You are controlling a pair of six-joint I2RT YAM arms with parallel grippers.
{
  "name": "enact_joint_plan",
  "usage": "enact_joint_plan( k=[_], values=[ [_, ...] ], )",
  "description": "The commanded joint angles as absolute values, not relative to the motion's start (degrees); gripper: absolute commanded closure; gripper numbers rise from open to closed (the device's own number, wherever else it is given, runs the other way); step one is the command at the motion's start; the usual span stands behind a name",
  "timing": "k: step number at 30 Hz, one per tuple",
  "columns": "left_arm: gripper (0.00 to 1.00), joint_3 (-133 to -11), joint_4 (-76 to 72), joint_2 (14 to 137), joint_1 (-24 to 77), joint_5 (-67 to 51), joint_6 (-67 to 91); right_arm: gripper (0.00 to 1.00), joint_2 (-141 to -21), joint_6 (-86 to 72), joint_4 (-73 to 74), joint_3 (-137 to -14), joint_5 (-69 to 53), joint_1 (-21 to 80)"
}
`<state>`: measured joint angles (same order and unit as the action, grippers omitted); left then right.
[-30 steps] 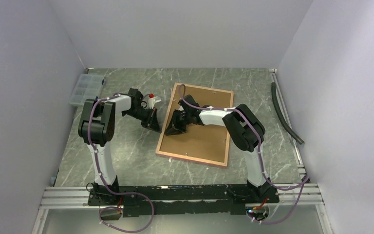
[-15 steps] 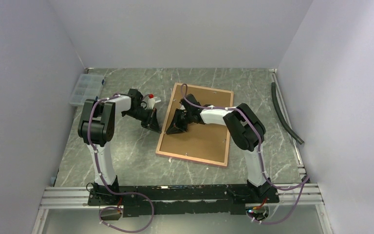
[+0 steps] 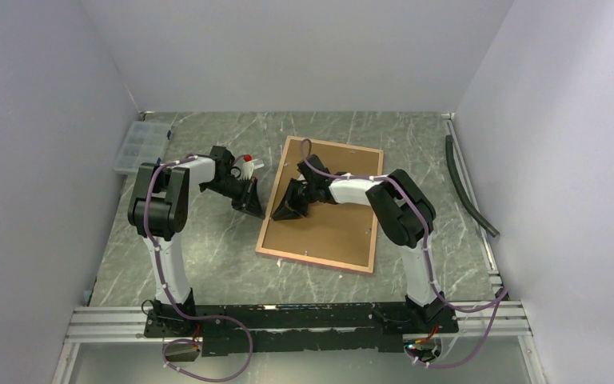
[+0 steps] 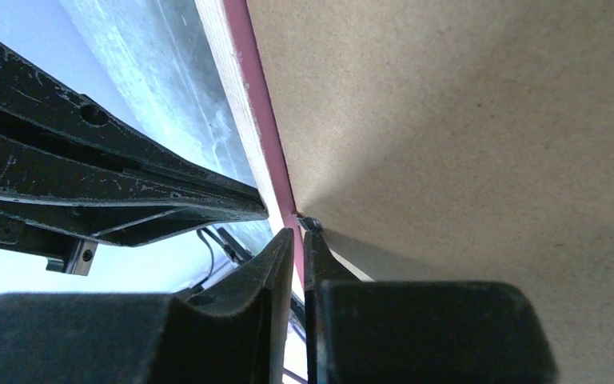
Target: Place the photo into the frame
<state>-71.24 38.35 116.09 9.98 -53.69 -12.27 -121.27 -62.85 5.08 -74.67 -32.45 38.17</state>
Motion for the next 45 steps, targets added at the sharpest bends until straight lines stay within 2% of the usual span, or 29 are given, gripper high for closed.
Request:
enact_joint_plan(
  k=[1, 3, 11, 17, 18, 24, 26, 30, 35, 45],
  values=[
    [0.97, -69.4, 37.2, 115.9, 13.4, -55.4, -10.6, 0.82, -120.0, -66.3, -1.9, -72.3, -27.9, 39.6],
    [0.97, -69.2, 37.0, 115.7, 13.4, -55.0, -10.6, 0.79, -119.4, -66.7, -1.6, -71.4, -27.4, 39.7],
    [0.97, -69.3, 38.0, 115.1, 13.4, -55.0, -10.8, 0.78, -119.6, -65.9, -0.4, -71.5, -28.3, 40.0],
    [0.97, -74.2, 43.0, 113.0, 10.8, -57.1, -12.0, 0.65, -113.6, -59.0, 7.0, -72.8, -25.9, 32.2],
    [0.94, -76.5, 43.6, 113.3, 10.0, -57.2, -12.0, 0.63, -113.3, -57.7, 8.3, -73.9, -25.3, 30.9],
    [0.6, -87.8, 41.4, 119.5, 9.2, -55.9, -8.4, 0.62, -118.4, -52.3, 14.8, -85.9, -22.3, 27.2],
    [0.56, -91.5, 39.5, 122.8, 9.2, -55.7, -6.2, 0.62, -121.2, -51.9, 15.2, -90.1, -21.5, 26.7],
    [0.59, -97.2, 36.7, 129.3, 9.4, -56.3, -2.5, 0.63, -127.8, -52.1, 16.4, -98.9, -20.0, 26.4],
    [0.62, -96.7, 33.1, 131.7, 10.5, -56.4, -0.4, 0.65, -133.4, -54.0, 16.2, -105.5, -19.6, 26.5],
    [0.73, -93.7, 32.1, 131.7, 11.7, -55.7, -1.3, 0.69, -139.0, -57.0, 14.9, -109.0, -20.6, 27.0]
  ],
)
